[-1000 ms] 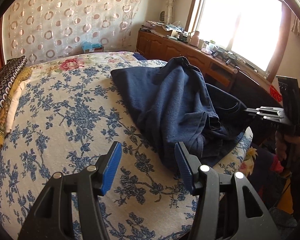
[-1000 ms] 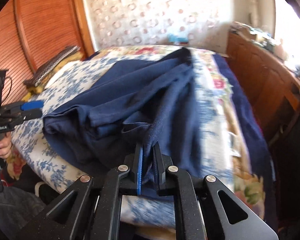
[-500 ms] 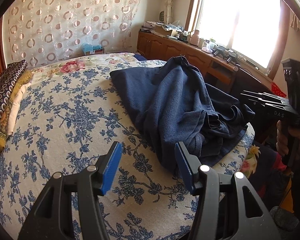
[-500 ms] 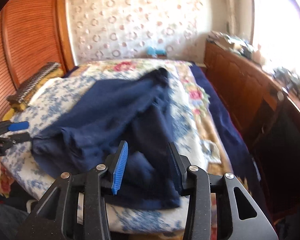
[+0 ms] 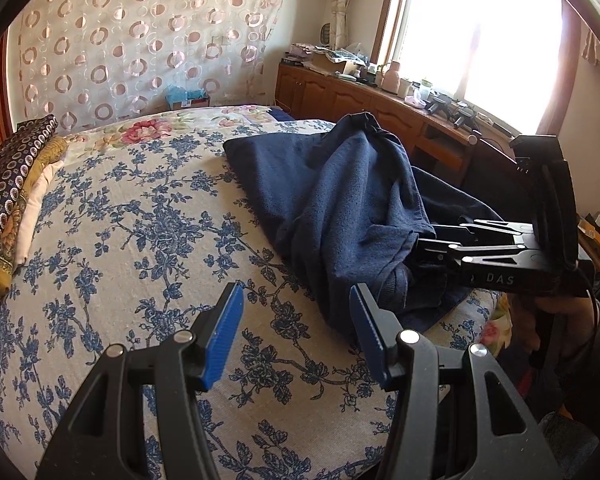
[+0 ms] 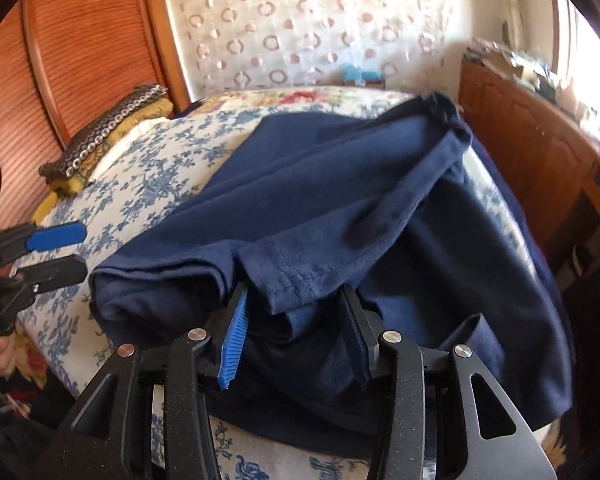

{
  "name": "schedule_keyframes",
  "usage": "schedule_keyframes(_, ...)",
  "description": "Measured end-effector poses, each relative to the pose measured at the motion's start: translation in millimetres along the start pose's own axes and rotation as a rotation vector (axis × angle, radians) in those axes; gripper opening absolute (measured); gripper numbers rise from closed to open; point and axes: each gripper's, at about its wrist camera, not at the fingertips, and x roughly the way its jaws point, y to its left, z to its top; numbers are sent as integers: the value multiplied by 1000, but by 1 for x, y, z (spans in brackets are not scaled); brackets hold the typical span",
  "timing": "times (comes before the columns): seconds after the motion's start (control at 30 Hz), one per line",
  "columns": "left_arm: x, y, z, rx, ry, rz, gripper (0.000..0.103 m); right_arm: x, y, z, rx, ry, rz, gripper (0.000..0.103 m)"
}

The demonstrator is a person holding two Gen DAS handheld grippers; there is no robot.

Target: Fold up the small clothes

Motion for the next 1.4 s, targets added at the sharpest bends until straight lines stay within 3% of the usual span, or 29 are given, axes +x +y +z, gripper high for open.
schedule_keyframes(0.27,2,-3,0,4,4,-8,54,1,-17,0,95,-10,62,46)
schedule_keyframes(0.3,3,-3,0,4,5,-7,54,1,-16,1,92,-15,64,41)
schedule_keyframes(0.33,3,-3,0,5,4,-7,54,-1,-16,1,83,-28,67,21)
schedule_keyframes(0.37,2,-3,0,5,1,-6,54,-5,-15,1,72,-46,75,13)
schedule_keyframes(0.57,-3,-4,3,2,-31,-12,54,-65,-28,-2,74,-213,62,8)
schedule_keyframes(0.7,-4,-9,4,14,-32,-23,54,-102,-47,-10,92,-252,9,8)
schedule_keyframes(0.77,-2,-11,4,17,-24,-26,54,-106,-59,-19,95,-217,-46,9)
schedule_keyframes(0.87,4,-13,4,15,-8,-33,54,-97,-78,-32,108,-133,-134,28)
schedule_keyframes(1.03,14,-15,3,12,17,-29,54,-101,-95,-40,179,-165,-140,42)
schedule_keyframes(1.4,11,-18,2,23,4,-11,54,-111,-82,-26,120,-229,-184,43)
